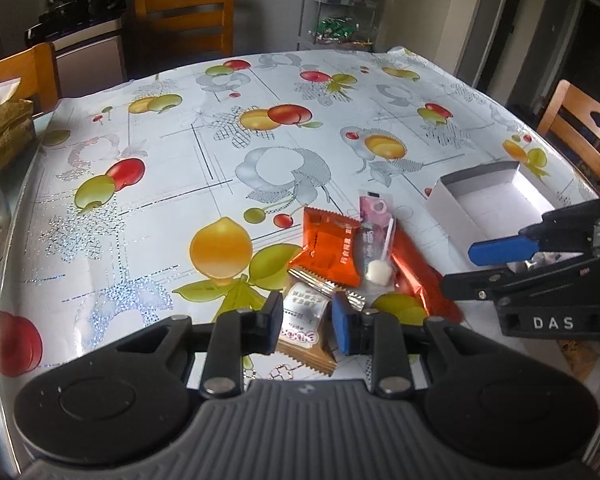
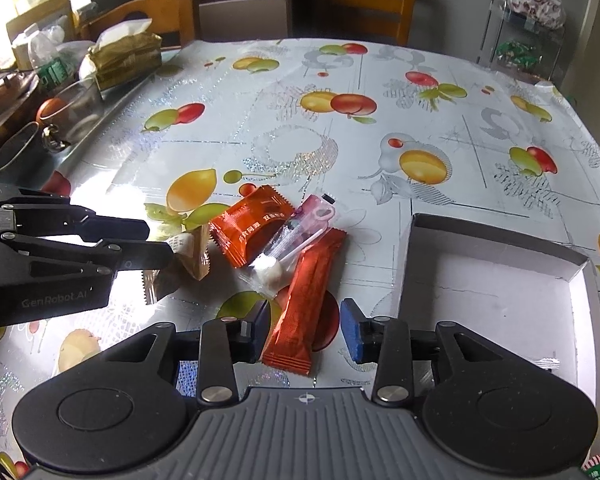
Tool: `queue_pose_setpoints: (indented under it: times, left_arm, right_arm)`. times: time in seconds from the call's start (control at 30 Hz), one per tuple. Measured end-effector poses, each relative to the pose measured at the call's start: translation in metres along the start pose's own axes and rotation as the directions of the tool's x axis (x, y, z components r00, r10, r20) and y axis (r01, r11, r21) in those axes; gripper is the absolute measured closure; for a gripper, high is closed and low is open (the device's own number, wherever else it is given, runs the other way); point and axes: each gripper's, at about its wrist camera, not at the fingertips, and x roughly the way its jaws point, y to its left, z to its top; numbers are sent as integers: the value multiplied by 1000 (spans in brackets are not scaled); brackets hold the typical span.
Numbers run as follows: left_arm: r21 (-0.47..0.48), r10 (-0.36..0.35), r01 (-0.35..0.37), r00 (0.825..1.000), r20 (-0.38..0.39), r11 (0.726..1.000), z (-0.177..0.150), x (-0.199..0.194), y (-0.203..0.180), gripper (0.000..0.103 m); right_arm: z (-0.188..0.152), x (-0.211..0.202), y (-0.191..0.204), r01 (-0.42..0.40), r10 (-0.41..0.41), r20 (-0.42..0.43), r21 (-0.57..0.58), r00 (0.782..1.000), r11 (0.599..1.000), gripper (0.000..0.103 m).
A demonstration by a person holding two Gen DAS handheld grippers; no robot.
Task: Organize snacks
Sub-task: 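Move the left gripper to the white biscuit packet while right moves to the orange stick snack, then close the left gripper on the biscuit packet while right closes on the orange stick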
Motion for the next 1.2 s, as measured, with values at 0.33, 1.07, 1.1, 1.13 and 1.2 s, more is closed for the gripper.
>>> queue_pose_setpoints:
  times: [0.33,1.07,1.1,1.13,1.2]
  left_arm:
    - [36,-35,36,999,-31,999,1,13,9,79]
    - [54,-57,61,995,-78,997,4,38,11,57]
    - [52,-57,61,995,-81,997,4,39,11,57]
    - [50,-57,61,995,-82,997,4,40,12,57]
    - [44,-57,61,995,-85,997,4,41,12,57]
  right_arm:
    - [6,18,0,19,-19,-25,21,1000,1000,63]
    - [15,45,-1,31,-29,-65,20,997,999,63]
    - [15,46,-1,30,-28,-66,18,997,999,63]
    - [15,47,-1,30,-29,-67,17,997,999,63]
    - [16,48,-1,28,-27,-69,13,997,1000,64]
